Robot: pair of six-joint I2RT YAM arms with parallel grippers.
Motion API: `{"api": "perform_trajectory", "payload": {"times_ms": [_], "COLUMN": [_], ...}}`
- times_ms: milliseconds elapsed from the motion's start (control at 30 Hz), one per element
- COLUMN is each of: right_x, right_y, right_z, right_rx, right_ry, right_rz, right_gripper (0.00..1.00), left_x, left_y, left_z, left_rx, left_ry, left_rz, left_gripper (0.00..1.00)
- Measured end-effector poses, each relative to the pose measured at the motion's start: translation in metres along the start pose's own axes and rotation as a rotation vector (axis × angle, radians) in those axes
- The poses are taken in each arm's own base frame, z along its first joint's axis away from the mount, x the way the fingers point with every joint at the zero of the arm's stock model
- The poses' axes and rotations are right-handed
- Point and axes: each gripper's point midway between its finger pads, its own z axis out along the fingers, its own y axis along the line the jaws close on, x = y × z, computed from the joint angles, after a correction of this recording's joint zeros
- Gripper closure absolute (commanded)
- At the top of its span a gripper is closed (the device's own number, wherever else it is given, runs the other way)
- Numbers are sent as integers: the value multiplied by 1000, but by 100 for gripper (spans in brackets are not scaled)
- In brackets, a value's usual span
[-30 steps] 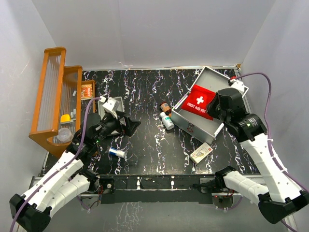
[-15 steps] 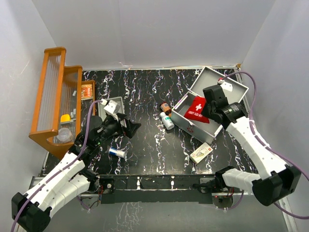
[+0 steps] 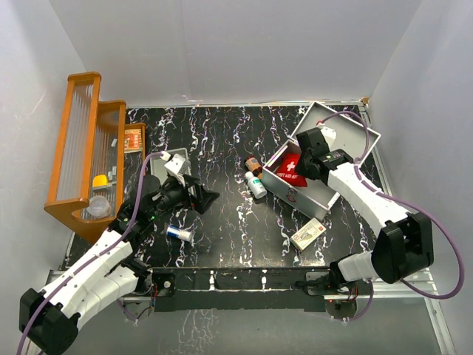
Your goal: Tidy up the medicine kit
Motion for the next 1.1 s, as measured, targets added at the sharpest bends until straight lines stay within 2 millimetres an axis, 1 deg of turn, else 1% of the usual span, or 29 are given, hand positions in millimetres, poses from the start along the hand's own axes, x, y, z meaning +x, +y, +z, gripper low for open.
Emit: {"api": "perform_trajectory", "payload": {"times_ms": [33,200,267,333,500,600,667,767,833,967,1033,1100], "right_x": [1,3,5,4,-5,-3,2,4,-1,-23,-30,-32], "right_y": [-2,-18,-24,-26,-25,-21,-13,7,22,53,64,71], "right_z": [2,8,7,5,-6,-4,-2,-1,-4,-5,1,12], "right_rx": [12,86,111,120,91,66,28,-69,-129,-214,-220,-204], "right_ry": [-3,-18,-16,-20,-57,-38,-9,19,21,-7,-10,-4], "right_rz": [0,-11,-17,-21,-31,-54,-65,-57,-36,22,47,68], "right_gripper": [69,47,41,39,37,31,27,26,26,25,25,25], "left_x": [0,6,10,13,17,19,20,19,19,16,12,5], "left_y": [-1,-2,-1,0,0,1,0,0,1,3,3,4], "left_z": [0,3,5,7,11,12,12,12,12,12,10,7], "left_rx": [4,19,18,16,14,11,11,8,5,-8,-16,-23], "left_ry": [1,25,40,53,78,86,87,87,85,74,56,29], "left_rz": [0,-6,-10,-18,-48,-64,-73,-79,-79,-76,-69,-61], "left_gripper": [1,1,1,1,2,2,2,2,2,1,1,1]}}
